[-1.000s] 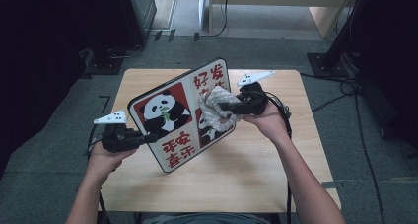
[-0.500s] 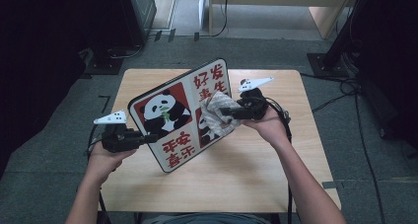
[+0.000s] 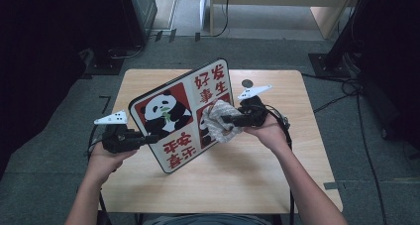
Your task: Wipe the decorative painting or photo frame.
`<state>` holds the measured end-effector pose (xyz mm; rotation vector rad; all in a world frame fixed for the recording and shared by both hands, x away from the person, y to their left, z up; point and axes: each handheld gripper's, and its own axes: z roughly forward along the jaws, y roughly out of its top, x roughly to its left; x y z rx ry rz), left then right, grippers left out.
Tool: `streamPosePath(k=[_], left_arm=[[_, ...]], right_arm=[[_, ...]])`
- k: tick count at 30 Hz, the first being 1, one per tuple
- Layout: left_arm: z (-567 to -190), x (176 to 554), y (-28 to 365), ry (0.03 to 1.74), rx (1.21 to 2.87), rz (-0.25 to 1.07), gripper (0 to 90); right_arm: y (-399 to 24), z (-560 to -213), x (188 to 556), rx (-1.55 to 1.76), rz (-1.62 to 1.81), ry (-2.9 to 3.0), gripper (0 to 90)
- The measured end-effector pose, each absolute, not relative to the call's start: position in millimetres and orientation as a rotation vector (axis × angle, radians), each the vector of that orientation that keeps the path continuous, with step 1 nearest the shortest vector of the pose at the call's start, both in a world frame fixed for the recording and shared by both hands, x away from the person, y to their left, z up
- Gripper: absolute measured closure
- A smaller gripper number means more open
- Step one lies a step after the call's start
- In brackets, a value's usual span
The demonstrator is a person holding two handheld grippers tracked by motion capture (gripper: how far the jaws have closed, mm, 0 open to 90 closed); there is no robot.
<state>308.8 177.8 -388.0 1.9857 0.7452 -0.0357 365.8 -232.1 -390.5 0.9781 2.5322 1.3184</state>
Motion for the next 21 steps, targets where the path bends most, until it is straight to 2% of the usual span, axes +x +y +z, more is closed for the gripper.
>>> streamPosePath(k=[21], left_arm=[[-388, 308, 178, 0.740, 1.989, -0.035, 79.0]], right_arm=[[-229, -423, 360, 1.011, 1.298, 2.568, 65.1]])
